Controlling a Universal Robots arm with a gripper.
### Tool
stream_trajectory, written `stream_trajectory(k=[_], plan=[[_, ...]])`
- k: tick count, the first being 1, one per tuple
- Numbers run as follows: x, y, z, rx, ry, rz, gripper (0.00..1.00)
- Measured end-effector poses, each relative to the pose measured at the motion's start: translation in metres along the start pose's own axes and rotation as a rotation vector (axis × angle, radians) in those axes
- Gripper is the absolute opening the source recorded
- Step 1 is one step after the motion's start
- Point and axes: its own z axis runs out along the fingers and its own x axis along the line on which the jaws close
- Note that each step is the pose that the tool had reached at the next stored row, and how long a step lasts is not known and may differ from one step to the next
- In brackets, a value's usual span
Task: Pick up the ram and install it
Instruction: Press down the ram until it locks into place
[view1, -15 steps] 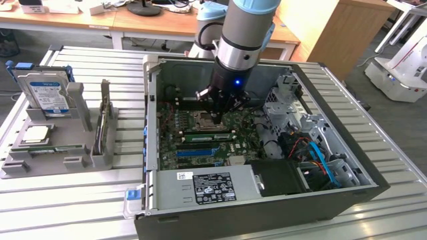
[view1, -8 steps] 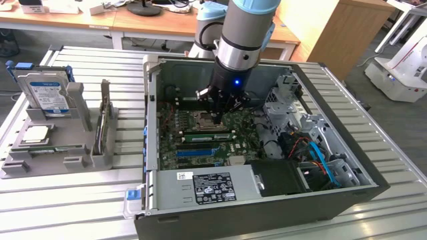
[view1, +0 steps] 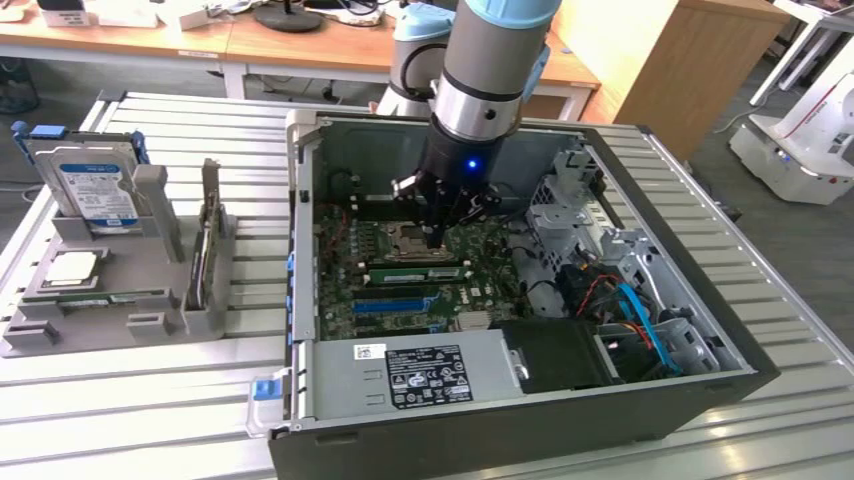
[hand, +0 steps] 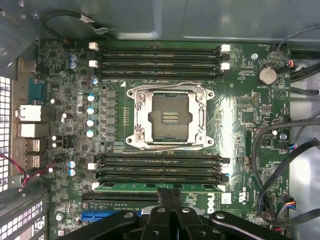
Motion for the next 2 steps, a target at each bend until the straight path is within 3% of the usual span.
stream_trajectory(k=[2], plan=[[0.0000, 0.0000, 0.0000, 0.0000, 0.0000, 0.000, 0.11]])
